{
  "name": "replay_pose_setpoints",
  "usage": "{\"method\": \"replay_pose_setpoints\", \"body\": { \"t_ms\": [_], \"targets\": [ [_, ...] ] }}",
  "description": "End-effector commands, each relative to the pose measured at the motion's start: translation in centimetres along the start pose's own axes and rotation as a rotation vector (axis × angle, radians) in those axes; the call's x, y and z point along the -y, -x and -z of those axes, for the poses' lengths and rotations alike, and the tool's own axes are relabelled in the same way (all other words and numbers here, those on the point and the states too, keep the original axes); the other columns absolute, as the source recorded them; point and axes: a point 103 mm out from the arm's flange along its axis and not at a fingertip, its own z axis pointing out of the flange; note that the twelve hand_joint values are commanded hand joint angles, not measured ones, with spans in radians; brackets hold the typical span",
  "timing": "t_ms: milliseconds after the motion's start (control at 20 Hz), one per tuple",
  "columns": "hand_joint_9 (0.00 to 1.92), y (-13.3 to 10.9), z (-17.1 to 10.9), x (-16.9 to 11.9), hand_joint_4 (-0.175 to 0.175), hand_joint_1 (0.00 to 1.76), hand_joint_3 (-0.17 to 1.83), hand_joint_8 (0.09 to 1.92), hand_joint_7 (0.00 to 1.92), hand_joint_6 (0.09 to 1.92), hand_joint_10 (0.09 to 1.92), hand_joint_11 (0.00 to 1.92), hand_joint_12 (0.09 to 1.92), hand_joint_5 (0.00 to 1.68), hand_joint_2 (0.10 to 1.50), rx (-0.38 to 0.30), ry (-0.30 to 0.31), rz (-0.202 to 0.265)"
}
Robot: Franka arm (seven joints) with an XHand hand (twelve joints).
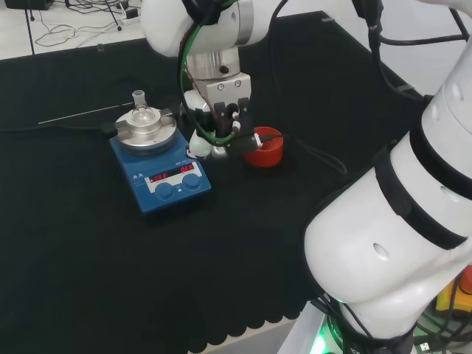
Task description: Turn on the heater.
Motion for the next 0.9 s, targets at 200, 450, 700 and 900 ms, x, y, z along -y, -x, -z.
{"method": "replay_pose_setpoints", "body": {
  "t_ms": [200,450,700,900],
  "targets": [
    [1.61,-0.7,-2.8,0.4,-0.150,1.22,0.75,1.50,1.47,0.66,1.39,1.45,1.06,0.49,0.71,0.054,-0.166,0.046],
    [1.63,-1.3,-4.1,-0.1,-0.114,1.36,0.84,1.59,1.51,0.78,1.46,1.29,1.27,0.35,0.76,0.084,-0.272,0.071],
    [1.63,-2.0,-4.6,-0.4,-0.079,1.39,0.89,1.59,1.52,0.74,1.47,1.26,1.32,0.24,0.75,0.094,-0.320,0.088],
    [1.63,-2.6,-5.1,-0.6,-0.059,1.40,0.93,1.59,1.53,0.63,1.47,1.25,1.33,0.19,0.74,0.097,-0.359,0.101]
  ]
}}
